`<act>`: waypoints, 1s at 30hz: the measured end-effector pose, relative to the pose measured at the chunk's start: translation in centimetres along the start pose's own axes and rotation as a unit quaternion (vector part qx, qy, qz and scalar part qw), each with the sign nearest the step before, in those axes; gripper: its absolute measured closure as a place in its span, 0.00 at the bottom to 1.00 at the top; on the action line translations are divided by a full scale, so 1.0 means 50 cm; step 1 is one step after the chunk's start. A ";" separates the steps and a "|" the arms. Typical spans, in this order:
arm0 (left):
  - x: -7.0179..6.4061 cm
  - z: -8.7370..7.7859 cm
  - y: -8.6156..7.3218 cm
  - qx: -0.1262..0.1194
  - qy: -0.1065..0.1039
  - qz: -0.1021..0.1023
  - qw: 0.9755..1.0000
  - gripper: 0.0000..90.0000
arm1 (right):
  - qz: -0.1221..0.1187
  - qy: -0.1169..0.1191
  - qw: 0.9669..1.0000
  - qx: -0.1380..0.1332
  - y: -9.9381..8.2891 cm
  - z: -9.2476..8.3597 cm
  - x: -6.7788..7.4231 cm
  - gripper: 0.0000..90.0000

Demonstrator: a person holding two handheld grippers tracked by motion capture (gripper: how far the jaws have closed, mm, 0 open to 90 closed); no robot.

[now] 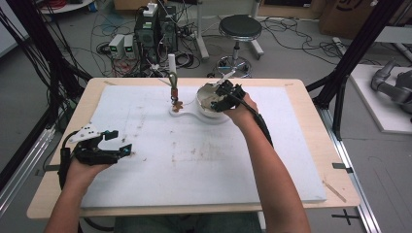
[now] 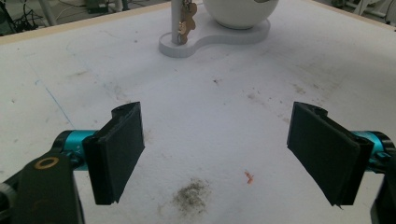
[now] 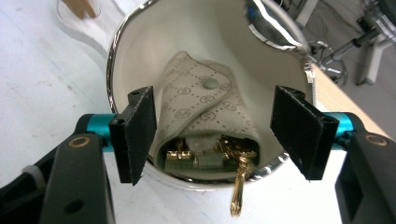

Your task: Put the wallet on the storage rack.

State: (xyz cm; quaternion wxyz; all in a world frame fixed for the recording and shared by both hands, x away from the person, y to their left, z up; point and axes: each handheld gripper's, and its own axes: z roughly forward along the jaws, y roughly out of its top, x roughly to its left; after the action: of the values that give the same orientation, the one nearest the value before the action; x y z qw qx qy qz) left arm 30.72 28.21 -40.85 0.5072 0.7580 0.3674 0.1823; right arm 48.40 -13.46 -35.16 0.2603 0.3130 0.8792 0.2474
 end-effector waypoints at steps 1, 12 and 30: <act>-0.001 0.001 0.000 0.000 0.000 -0.001 1.000 0.21 | 0.003 0.004 1.000 -0.004 -0.002 -0.006 -0.003 0.34; -0.005 0.004 0.001 0.000 -0.001 0.000 1.000 0.21 | 0.023 0.016 0.999 -0.027 -0.019 -0.055 -0.015 0.31; -0.019 0.021 0.009 -0.003 -0.010 0.010 1.000 0.21 | 0.052 0.038 0.994 -0.093 -0.088 -0.163 -0.023 0.25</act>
State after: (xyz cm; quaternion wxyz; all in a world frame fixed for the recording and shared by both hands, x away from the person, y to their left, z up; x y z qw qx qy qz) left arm 30.93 26.74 -40.76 0.5112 0.7619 0.3543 0.1808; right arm 42.33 -19.45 -31.39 0.2420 0.3229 0.8442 0.3528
